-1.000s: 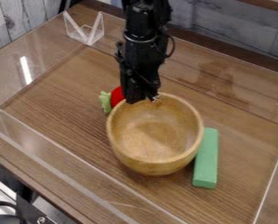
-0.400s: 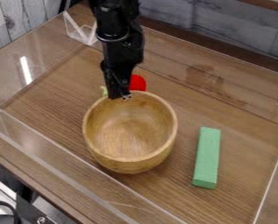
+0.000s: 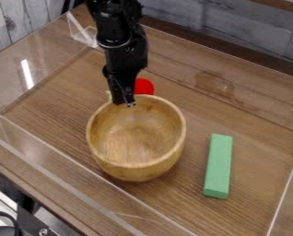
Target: Move the red fruit to the left
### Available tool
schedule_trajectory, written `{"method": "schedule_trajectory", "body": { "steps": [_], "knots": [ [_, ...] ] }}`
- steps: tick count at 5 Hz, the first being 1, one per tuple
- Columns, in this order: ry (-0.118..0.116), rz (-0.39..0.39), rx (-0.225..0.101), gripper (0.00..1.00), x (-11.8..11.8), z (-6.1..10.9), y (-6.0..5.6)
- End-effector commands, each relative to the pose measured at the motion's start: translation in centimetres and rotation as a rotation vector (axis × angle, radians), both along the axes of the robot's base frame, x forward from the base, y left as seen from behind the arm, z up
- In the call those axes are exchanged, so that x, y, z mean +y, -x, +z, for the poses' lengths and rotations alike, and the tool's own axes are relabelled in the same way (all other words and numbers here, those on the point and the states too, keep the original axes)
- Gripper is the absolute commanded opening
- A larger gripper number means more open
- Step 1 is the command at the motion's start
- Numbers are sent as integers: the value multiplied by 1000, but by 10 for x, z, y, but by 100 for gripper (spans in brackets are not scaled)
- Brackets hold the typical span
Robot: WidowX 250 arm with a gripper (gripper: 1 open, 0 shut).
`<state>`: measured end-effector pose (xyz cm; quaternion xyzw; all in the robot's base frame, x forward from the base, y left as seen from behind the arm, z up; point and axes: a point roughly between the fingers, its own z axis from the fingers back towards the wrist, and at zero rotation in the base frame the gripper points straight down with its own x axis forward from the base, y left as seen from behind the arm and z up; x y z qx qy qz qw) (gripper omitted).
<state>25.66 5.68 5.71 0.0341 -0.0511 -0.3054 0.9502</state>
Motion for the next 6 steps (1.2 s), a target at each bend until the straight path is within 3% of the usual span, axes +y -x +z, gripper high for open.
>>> {"method": "schedule_trajectory", "body": {
  "steps": [1,3,5,6],
  "knots": [
    [8,13,8,0,-7,-1,9],
    [21,46,14,0,1,0,-3],
    [38,32,19,0,-9,-3,-20],
    [48,15,25,0,-15,-5,-23]
  ]
}}
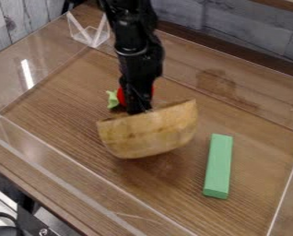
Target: Move the red fruit to the left
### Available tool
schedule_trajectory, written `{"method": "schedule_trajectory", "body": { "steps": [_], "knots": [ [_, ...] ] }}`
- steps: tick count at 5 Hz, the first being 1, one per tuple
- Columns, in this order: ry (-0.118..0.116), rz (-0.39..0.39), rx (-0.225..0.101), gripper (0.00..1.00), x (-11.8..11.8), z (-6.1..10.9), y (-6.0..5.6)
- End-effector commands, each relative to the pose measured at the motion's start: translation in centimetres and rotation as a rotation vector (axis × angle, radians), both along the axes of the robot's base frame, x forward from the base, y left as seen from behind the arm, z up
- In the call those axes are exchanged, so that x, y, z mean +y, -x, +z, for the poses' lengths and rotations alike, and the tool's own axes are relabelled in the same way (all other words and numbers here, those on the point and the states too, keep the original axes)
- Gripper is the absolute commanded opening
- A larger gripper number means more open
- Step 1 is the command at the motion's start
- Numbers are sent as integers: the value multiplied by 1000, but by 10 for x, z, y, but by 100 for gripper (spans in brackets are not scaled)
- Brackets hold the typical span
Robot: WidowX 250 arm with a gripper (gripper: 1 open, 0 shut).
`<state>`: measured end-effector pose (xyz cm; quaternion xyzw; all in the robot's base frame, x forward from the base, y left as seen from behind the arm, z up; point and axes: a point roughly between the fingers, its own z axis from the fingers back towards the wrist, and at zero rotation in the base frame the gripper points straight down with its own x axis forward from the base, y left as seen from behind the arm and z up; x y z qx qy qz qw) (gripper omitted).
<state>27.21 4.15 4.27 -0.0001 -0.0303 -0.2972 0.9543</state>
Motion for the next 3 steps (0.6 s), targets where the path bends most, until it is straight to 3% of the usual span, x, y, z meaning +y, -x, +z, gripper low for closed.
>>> {"method": "schedule_trajectory", "body": {
  "steps": [1,2,3],
  "knots": [
    [15,-10,-31,100,-9,10,-2],
    [41,-14,-29,100,-17,13,2],
    [39,-30,-24,0,-14,6,3]
  ]
}}
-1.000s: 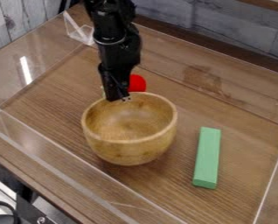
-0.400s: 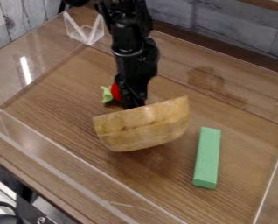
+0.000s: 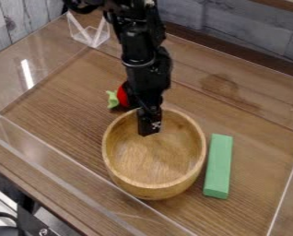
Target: Move the red fruit to the left
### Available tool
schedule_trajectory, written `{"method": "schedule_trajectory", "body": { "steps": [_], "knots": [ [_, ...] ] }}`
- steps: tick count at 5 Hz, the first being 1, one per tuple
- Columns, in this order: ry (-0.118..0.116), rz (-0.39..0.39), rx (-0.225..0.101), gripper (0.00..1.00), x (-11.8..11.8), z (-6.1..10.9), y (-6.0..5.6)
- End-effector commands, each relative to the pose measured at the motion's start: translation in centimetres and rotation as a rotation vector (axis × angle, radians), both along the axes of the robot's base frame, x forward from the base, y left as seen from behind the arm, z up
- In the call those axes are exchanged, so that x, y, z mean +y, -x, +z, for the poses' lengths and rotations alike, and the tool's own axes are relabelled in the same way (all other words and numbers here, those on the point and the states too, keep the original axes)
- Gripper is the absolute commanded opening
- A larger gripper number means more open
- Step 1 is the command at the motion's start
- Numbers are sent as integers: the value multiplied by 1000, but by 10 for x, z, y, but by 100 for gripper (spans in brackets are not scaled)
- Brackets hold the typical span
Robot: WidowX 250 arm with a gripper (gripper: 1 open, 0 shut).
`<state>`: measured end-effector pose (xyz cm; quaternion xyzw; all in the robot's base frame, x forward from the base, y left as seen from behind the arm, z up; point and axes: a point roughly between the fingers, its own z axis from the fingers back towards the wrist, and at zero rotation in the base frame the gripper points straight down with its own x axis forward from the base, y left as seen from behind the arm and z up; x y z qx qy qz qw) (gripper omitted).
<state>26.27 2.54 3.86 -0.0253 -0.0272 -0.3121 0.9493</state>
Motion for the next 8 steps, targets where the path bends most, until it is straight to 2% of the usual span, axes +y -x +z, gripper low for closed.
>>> {"method": "schedule_trajectory", "body": {
  "steps": [1,2,4,5,6,8],
  "knots": [
    [-6,21,-41,0,-4,12,-8],
    [-1,47,-42,0,-8,17,-8],
    [2,268,-45,0,6,45,11],
    [8,300,-59,0,17,55,10],
    [14,311,-61,0,20,57,13],
    [26,339,-57,0,49,58,15]
  ]
}}
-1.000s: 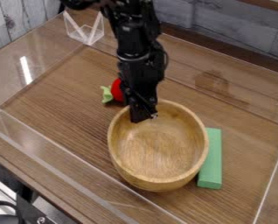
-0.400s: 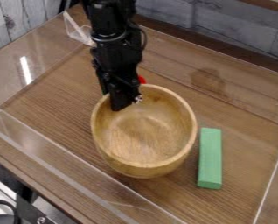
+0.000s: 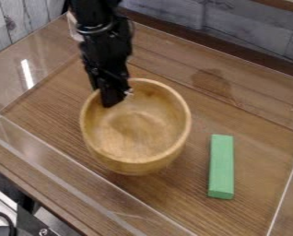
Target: Move the red fruit to the left
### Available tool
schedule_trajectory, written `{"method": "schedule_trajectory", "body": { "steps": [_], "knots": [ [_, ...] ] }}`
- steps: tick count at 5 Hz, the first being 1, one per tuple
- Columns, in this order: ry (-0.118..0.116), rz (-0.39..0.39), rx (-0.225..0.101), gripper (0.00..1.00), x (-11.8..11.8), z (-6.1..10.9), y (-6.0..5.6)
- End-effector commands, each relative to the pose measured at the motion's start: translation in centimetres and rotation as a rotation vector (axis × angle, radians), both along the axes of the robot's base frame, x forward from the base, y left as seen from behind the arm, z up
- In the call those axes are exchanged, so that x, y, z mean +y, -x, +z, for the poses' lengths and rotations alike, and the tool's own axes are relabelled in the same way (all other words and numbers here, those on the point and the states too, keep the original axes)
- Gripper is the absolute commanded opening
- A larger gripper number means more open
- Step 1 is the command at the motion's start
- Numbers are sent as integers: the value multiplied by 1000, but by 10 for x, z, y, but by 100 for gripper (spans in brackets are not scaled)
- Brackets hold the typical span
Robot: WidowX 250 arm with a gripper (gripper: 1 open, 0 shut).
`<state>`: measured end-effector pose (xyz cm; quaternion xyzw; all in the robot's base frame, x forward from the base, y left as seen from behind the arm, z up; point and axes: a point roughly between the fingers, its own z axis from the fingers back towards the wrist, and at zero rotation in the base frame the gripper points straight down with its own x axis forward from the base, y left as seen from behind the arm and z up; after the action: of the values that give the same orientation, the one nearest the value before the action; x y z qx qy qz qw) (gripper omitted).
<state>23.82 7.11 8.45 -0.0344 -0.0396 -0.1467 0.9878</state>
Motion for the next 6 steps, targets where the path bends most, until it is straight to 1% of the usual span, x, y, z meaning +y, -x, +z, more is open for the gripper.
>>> {"method": "schedule_trajectory", "body": {
  "steps": [1,2,4,6],
  "knots": [
    [-9,41,-49,0,9,9,-7],
    [-2,69,-43,0,9,4,-5],
    [8,112,-34,0,8,-9,-8],
    [18,84,-31,0,-3,-2,0]
  ]
}}
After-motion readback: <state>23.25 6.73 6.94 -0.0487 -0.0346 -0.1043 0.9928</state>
